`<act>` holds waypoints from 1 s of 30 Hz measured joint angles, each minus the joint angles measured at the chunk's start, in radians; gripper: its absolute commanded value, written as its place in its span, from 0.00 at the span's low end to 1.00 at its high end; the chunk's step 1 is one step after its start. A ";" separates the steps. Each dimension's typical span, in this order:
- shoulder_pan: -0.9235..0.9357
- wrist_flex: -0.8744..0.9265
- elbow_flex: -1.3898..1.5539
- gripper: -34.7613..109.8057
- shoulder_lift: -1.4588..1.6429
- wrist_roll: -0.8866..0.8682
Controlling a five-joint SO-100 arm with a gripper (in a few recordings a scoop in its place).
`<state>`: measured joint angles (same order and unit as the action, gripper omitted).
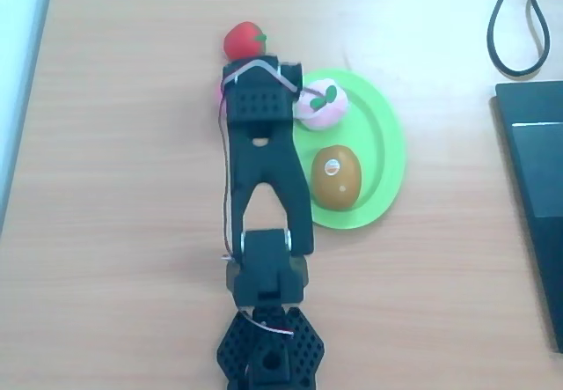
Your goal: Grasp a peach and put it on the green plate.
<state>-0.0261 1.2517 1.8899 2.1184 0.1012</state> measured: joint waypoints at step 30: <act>-0.118 -0.281 1.092 0.18 0.838 -0.075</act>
<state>-0.1442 0.9710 2.9821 2.9560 0.0261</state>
